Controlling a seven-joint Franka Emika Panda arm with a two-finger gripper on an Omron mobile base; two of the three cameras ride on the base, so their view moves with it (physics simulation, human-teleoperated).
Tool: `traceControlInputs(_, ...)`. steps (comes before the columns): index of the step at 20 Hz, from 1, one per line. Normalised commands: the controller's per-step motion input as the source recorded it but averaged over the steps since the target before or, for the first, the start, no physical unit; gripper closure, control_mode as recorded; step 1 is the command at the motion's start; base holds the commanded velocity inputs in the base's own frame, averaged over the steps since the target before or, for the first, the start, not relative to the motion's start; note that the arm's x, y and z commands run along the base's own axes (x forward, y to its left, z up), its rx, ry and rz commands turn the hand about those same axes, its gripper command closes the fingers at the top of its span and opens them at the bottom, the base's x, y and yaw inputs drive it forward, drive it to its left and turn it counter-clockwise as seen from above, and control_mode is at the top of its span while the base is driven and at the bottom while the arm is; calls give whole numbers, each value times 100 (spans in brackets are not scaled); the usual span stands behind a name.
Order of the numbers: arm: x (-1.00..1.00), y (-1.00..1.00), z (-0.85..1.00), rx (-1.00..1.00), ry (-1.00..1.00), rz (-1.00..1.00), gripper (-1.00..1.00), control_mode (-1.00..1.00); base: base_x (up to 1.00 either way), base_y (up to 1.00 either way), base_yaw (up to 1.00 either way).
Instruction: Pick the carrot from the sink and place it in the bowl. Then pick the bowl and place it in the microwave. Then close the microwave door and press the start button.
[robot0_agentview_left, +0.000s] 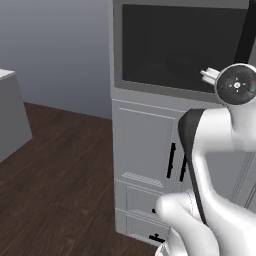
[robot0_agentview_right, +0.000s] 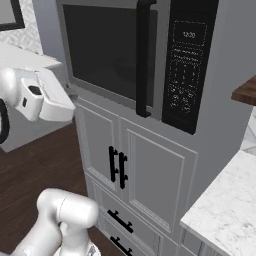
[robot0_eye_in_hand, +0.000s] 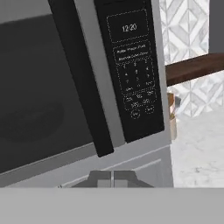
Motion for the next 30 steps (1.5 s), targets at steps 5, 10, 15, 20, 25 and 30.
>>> traceControlInputs(5,-15,-2,-34,-36,-16,16,100,-100,0,0,0)
traceControlInputs(10,21,-7,-20,-27,2,3,100,-100,0,0,0)
traceControlInputs(15,30,-16,0,-3,0,-4,100,-100,0,0,0)
traceControlInputs(20,-2,-65,1,0,0,-1,100,-100,0,0,0)
traceControlInputs(25,0,-49,0,0,0,0,100,-100,0,0,0)
traceControlInputs(30,0,-46,0,11,0,2,100,-100,0,0,0)
